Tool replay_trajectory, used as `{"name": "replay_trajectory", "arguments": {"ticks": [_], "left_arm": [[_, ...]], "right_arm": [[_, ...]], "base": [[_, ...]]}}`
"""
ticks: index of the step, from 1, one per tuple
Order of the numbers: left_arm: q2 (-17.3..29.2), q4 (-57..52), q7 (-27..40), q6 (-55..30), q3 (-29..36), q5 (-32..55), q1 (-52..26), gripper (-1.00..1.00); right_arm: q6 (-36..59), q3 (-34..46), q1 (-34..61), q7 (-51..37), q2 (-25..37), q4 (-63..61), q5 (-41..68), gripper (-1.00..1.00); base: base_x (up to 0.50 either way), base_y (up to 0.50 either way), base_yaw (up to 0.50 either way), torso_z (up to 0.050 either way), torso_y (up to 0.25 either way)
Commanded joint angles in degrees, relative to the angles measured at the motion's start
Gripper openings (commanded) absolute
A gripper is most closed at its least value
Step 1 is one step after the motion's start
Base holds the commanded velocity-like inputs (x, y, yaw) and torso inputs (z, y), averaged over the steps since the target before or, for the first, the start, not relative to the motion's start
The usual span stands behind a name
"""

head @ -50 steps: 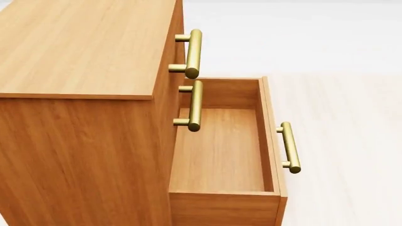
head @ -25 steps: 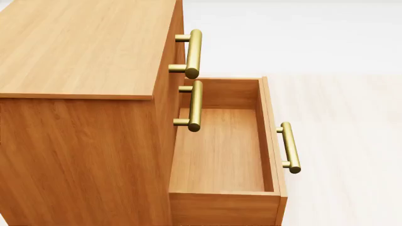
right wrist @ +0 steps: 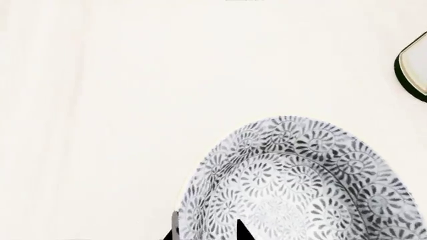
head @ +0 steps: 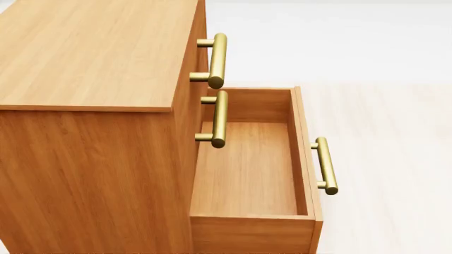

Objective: Put the bowl on top of the cabinet.

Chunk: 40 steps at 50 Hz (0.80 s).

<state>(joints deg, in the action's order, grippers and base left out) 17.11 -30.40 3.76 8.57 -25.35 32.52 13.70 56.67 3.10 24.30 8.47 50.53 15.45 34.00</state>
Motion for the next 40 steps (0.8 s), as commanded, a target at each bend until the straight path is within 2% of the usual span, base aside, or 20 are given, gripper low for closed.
{"name": "replay_trajectory", "arguments": {"ticks": [1, 13, 26, 40], "left_arm": [[-0.5, 0.0, -0.2, 0.4, -0.7, -0.1, 0.1, 1.00], [-0.4, 0.2, -0.2, 0.6, -0.7, 0.1, 0.2, 1.00], [-0.3, 0.2, 0.0, 0.7, -0.6, 0.2, 0.3, 1.00], [0.0, 0.2, 0.2, 0.7, -0.4, 0.2, 0.4, 1.00]], "right_arm": [[-2.2, -0.6, -1.2, 0.4, -1.7, -0.2, 1.3, -1.00], [1.3, -2.1, 0.2, 0.1, 1.0, -4.2, 3.2, -1.00], [5.9, -0.9, 6.1, 1.0, 4.8, -9.0, 4.3, -1.00], [9.5, 5.4, 16.7, 4.6, 6.8, -12.8, 3.5, -1.00]], "base": [[0.00, 0.00, 0.00, 0.000, 0.000], [0.00, 0.00, 0.00, 0.000, 0.000], [0.00, 0.00, 0.00, 0.000, 0.000], [0.00, 0.00, 0.00, 0.000, 0.000]]}}
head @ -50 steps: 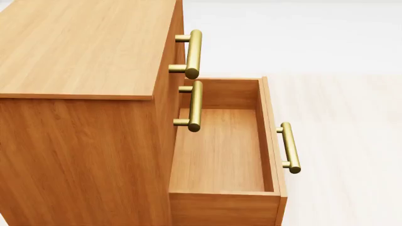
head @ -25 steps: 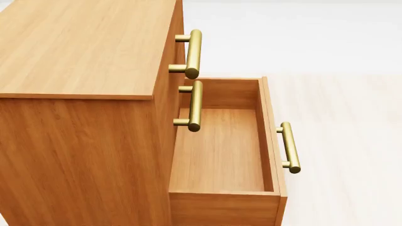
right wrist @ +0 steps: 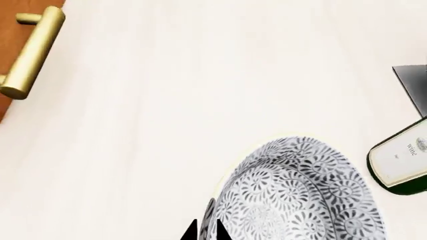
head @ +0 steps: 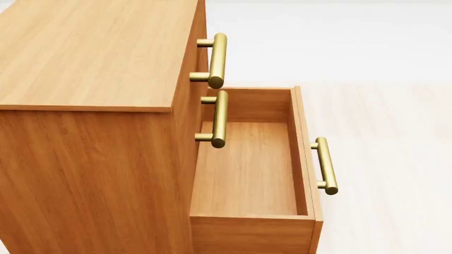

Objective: Put the bowl on top of the cabinet.

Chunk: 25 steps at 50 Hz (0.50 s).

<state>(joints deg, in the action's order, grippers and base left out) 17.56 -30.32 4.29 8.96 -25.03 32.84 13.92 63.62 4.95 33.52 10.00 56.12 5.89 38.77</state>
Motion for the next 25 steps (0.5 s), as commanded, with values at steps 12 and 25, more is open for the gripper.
{"name": "replay_trajectory", "arguments": {"ticks": [12, 25], "left_arm": [[-0.4, 0.2, -0.4, 0.6, -0.6, -0.2, 0.2, 1.00], [-0.3, 0.2, -0.2, 0.7, -0.5, -0.1, 0.2, 1.00]], "right_arm": [[3.9, 14.9, 20.6, 8.4, -1.9, -1.9, -5.8, -1.00], [3.4, 27.6, 34.6, 15.6, -7.2, 2.3, -11.8, -1.00]], "base": [[0.00, 0.00, 0.00, 0.000, 0.000], [0.00, 0.00, 0.00, 0.000, 0.000]]}}
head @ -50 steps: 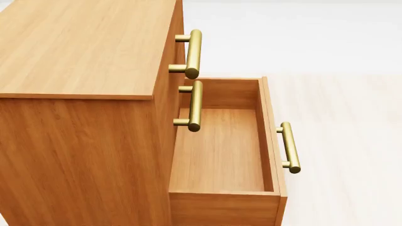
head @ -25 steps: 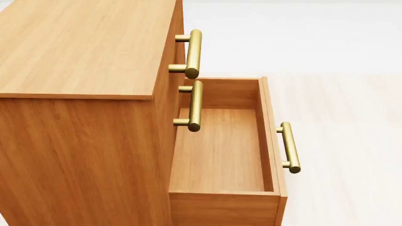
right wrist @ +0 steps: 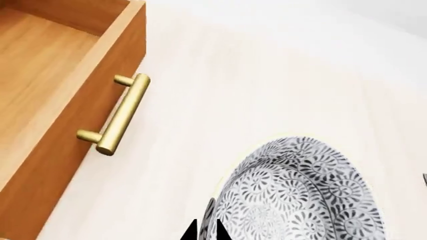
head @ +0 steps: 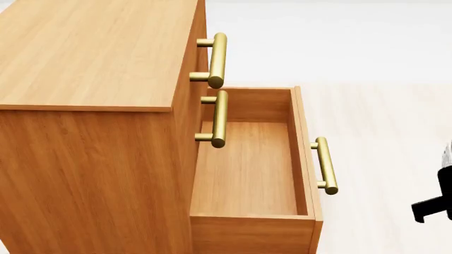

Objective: Put the bowl on top of the cabinet.

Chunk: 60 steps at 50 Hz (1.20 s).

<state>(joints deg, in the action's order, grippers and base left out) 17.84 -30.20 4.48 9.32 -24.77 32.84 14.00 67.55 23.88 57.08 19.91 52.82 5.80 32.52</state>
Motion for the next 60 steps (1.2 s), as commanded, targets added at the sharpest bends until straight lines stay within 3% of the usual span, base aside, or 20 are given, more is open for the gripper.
{"name": "replay_trajectory", "arguments": {"ticks": [1, 10, 24, 60], "left_arm": [[-0.5, 0.1, -0.4, 0.4, -0.7, -0.1, 0.1, 1.00], [-0.5, 0.3, -0.3, 0.6, -0.7, 0.0, 0.1, 1.00], [-0.5, 0.3, -0.4, 1.1, -0.7, 0.4, 0.2, 1.00], [-0.1, 0.0, 0.1, 1.3, -0.5, 0.6, 0.5, 1.00]], "right_arm": [[-0.6, 10.4, 12.8, 6.7, -4.6, 3.0, -6.4, -1.00], [-2.6, 19.9, 22.3, 12.7, -10.2, 8.5, -11.4, -1.00], [-5.8, 27.8, 31.4, 19.3, -16.5, 10.4, -14.7, -1.00], [-9.7, 33.0, 41.3, 26.5, -28.7, 6.8, -14.6, -1.00]], "base": [[0.00, 0.00, 0.00, 0.000, 0.000], [0.00, 0.00, 0.00, 0.000, 0.000], [0.00, 0.00, 0.00, 0.000, 0.000], [0.00, 0.00, 0.00, 0.000, 0.001]]}}
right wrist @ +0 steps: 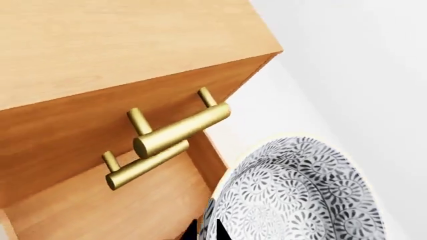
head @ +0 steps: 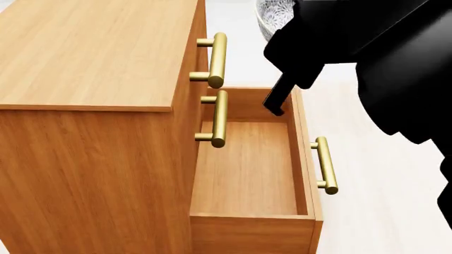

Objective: Put the bowl on top of the cabinet.

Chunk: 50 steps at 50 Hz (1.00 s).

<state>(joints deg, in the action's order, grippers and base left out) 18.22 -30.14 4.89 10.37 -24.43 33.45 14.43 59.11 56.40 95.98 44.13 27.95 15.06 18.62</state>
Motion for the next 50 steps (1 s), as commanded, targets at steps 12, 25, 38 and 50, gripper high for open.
{"name": "replay_trajectory", "arguments": {"ticks": [12, 25, 38, 50], "left_arm": [[-0.5, 0.1, -0.2, 0.5, -0.8, 0.2, 0.1, 1.00], [-0.3, 0.3, -0.3, 0.8, -0.8, 0.5, 0.1, 1.00], [-0.1, 0.2, -0.1, 0.8, -0.6, 0.4, 0.2, 1.00], [-0.1, 0.3, -0.2, 1.1, -0.5, 0.4, 0.3, 1.00]], "right_arm": [[1.5, 0.0, 2.6, 2.1, -6.5, -9.4, 1.5, -1.00], [4.5, -2.0, 3.4, 1.6, -9.9, -13.9, 4.1, -1.00], [3.8, -2.1, 3.3, 1.5, -12.1, -13.8, 4.8, -1.00], [3.8, -2.8, 2.4, 0.6, -13.3, -14.2, 5.5, -1.00]], "base": [[0.00, 0.00, 0.00, 0.000, 0.000], [0.00, 0.00, 0.00, 0.000, 0.001], [0.00, 0.00, 0.00, 0.000, 0.000], [0.00, 0.00, 0.00, 0.000, 0.001]]}}
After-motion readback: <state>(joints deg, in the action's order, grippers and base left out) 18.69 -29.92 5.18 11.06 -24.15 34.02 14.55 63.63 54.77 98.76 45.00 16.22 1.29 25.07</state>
